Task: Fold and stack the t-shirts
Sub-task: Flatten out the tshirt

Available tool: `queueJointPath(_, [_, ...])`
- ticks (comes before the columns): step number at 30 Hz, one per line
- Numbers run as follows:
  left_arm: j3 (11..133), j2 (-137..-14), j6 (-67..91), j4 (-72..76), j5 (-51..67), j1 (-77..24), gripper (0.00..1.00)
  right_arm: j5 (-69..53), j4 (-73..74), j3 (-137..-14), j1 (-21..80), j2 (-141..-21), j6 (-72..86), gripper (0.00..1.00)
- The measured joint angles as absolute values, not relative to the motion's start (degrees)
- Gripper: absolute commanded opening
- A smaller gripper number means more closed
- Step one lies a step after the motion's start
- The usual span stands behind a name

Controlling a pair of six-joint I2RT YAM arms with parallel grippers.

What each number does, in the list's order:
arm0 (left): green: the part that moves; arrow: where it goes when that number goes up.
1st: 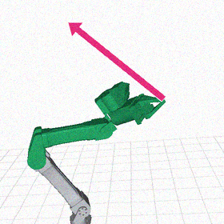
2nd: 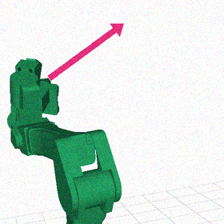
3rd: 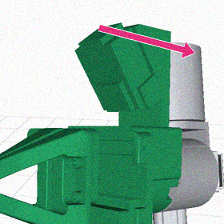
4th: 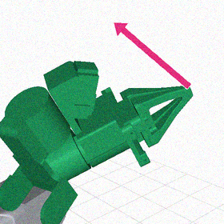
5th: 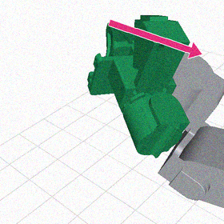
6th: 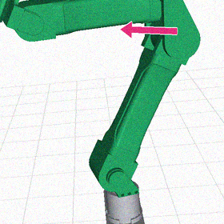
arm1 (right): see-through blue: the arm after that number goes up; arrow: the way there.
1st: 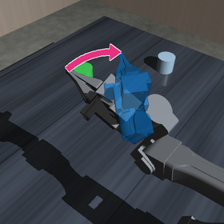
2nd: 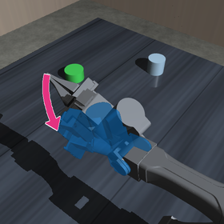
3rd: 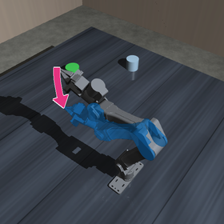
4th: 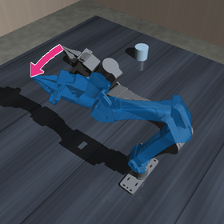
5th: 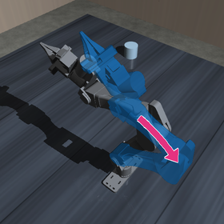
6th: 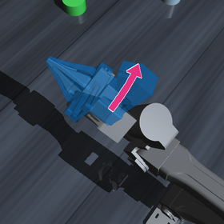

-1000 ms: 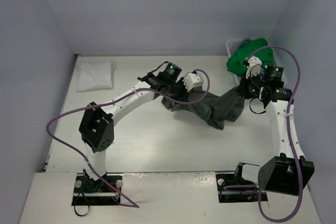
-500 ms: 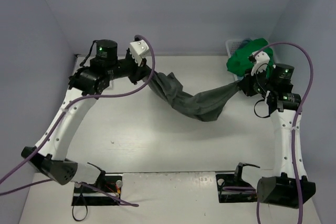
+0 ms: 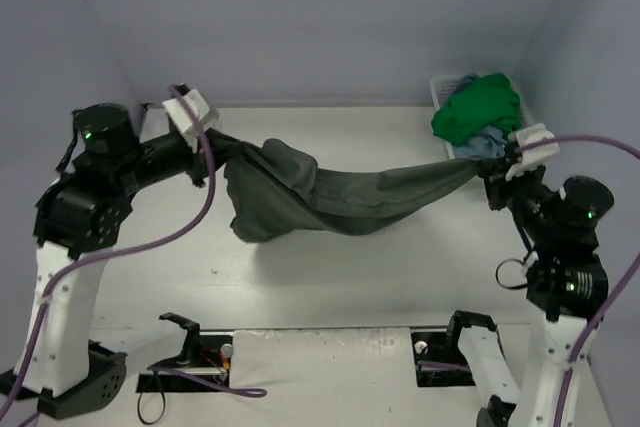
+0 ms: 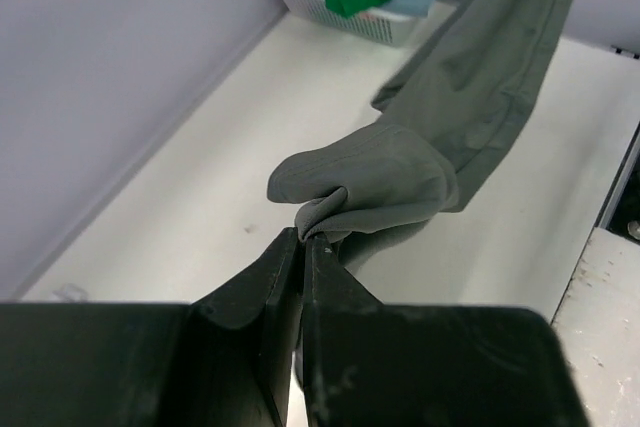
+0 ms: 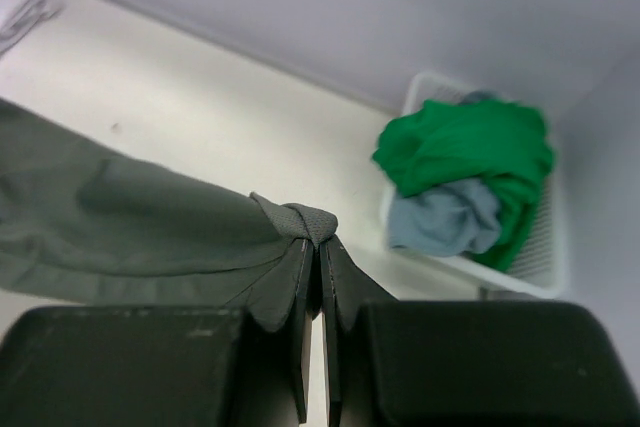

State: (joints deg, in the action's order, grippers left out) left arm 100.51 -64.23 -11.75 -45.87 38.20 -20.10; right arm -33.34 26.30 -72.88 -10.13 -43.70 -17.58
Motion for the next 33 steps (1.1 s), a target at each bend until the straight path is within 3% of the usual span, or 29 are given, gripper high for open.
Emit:
queueJointPath(10, [101.03, -51.72, -11.53, -46.44, 37.87, -15.64, 0.0, -26.55, 23.29, -68.53, -10.13, -33.91, -18.02, 0.0])
queueJointPath(18, [94.52, -50.41, -11.99, -42.52, 36.25, -15.25, 0.0, -27.46, 21.39, -65.98, -10.15, -52.1, -17.54, 0.0])
queueJointPath(25, [82.63, -58.43, -12.78, -35.51, 34.17, -15.25, 0.0, -29.85, 20.08, -63.09, -10.09, -68.73, -17.37, 0.0])
queueJointPath(33, [87.22, -73.93, -12.12, -31.42, 31.46, -15.03, 0.0, -31.44, 18.31, -63.99, -10.04, -63.81, -16.19, 0.0])
